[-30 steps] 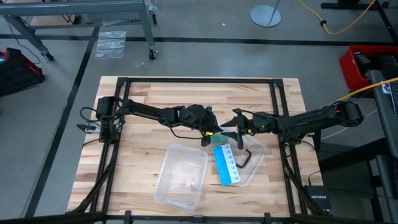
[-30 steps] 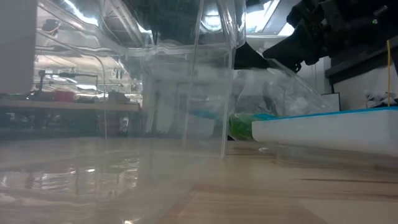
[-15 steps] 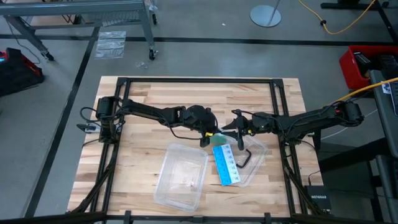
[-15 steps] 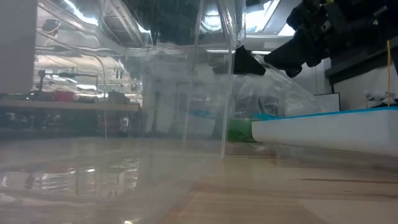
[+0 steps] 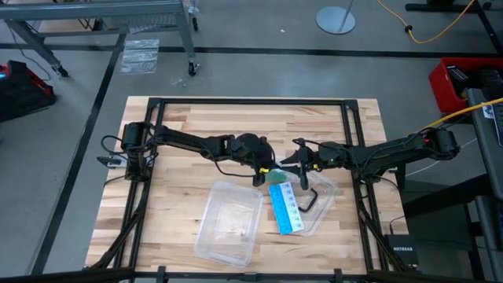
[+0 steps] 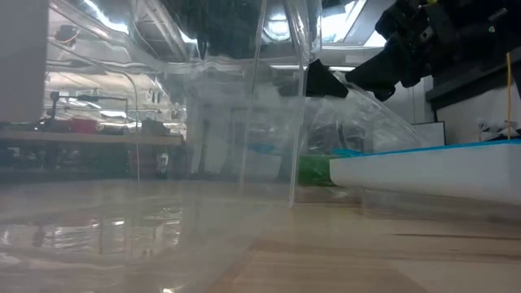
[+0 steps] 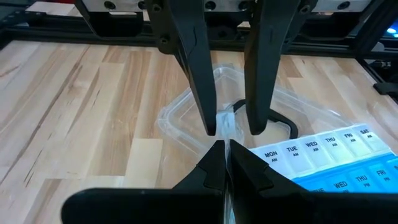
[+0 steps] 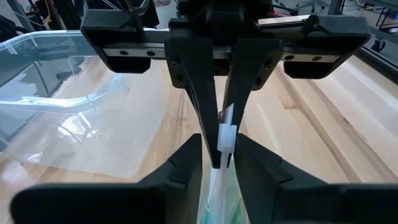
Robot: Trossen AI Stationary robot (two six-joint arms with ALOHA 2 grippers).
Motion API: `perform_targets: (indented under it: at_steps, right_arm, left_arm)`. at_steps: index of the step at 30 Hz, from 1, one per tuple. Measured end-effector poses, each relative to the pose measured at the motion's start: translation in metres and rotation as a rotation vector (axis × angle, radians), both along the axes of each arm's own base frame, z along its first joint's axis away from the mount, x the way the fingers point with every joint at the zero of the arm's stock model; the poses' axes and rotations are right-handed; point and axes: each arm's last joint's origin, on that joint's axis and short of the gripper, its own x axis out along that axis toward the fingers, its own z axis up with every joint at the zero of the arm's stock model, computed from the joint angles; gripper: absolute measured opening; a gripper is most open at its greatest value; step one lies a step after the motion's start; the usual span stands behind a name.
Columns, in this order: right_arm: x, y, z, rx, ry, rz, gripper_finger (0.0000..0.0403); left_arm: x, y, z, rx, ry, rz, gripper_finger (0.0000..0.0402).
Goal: Roll bandage
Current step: Close the transparent zip bag
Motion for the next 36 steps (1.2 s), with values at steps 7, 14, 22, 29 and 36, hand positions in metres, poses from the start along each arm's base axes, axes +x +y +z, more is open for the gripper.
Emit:
perform_targets:
  at_steps: [7,14,22,29,36]
  right_arm:
    - [0.0,0.0,0.0,0.0,0.0,0.0,0.0057]
    - [0.0,0.0,-0.002,0.0,0.017,0.0,0.0012]
    - [-0.004,0.0,-0.009,0.011,0.106,-0.005,0.0012]
    - [-0.004,0.0,-0.01,0.011,0.115,-0.005,0.0003]
    - [-0.004,0.0,-0.01,0.012,0.118,-0.006,0.0011]
  left_arm:
    - [0.0,0.0,0.0,-0.001,0.0,0.0,0.0]
    - [0.0,0.0,0.0,-0.001,0.001,0.0,0.0]
    - [0.001,0.0,0.0,0.001,-0.019,0.0,0.0]
    - [0.001,0.0,0.0,0.0,-0.012,0.0,0.0]
    - [0.001,0.0,0.0,0.0,-0.013,0.0,0.0]
